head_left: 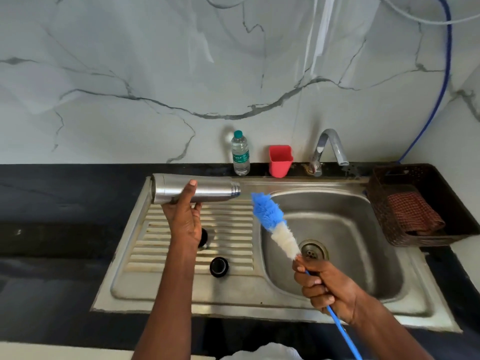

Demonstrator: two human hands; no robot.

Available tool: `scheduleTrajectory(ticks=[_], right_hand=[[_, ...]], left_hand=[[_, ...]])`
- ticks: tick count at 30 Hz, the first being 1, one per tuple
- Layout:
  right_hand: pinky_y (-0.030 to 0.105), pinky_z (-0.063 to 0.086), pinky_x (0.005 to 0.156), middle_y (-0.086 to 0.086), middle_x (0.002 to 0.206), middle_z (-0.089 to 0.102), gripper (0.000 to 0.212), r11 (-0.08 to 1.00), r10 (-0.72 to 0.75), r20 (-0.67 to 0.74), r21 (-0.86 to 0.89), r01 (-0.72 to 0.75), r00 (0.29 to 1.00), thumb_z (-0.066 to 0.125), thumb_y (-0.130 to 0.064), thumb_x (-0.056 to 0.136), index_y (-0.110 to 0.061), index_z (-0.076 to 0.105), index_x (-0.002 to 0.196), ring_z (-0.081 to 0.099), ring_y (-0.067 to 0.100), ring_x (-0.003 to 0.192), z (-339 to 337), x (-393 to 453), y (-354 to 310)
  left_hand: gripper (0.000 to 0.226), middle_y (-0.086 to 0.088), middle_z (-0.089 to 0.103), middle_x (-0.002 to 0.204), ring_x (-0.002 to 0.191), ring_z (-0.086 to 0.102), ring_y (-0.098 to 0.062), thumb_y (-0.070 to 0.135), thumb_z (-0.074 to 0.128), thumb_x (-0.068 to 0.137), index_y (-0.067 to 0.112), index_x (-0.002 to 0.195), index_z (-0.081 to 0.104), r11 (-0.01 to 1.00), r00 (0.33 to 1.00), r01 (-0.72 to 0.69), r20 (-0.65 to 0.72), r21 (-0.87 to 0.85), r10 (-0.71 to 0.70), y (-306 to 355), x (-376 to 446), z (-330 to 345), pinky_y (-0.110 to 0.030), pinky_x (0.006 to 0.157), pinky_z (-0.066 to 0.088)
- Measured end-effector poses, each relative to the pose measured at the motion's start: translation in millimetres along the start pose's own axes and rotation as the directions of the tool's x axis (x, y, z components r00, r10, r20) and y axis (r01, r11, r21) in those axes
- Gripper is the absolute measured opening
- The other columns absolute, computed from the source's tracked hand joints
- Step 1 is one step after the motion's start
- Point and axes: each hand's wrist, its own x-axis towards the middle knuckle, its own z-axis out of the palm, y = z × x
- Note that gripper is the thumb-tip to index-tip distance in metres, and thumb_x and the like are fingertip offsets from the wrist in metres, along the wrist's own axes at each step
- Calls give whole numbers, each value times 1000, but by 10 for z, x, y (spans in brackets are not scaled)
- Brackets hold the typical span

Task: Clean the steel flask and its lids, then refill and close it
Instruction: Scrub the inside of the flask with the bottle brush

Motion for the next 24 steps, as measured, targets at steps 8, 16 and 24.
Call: scheduleTrajectory(ticks=[8, 16, 24], right_hand=[[14, 15, 30, -4, 59, 23, 34, 964, -121, -256, -259, 52, 959, 45, -31, 108, -17, 47, 77, 15, 4, 38, 257, 315, 33], [20, 18, 36, -2, 56, 31, 30, 843, -299, -332, -532, 85, 895, 45, -30, 106, -15, 49, 80, 20, 10, 43, 905, 550, 40], [21, 16, 42, -2, 57, 31, 30, 816, -333, -353, -572, 80, 874, 49, -30, 106, -15, 50, 80, 18, 11, 48, 1124, 715, 172]], left_hand=[[86, -7, 69, 129, 115, 70, -16, 8, 98, 69, 20, 141, 53, 852, 961, -275, 101, 445, 258, 513, 412, -510, -35, 99, 59], [94, 10, 68, 126, 116, 67, -14, 34, 102, 52, 44, 132, 53, 666, 952, -306, 195, 681, 238, 540, 807, -709, -49, 104, 56], [92, 11, 71, 120, 112, 68, -15, 33, 104, 52, 39, 130, 56, 611, 959, -283, 224, 739, 174, 443, 1077, -783, -49, 98, 59]])
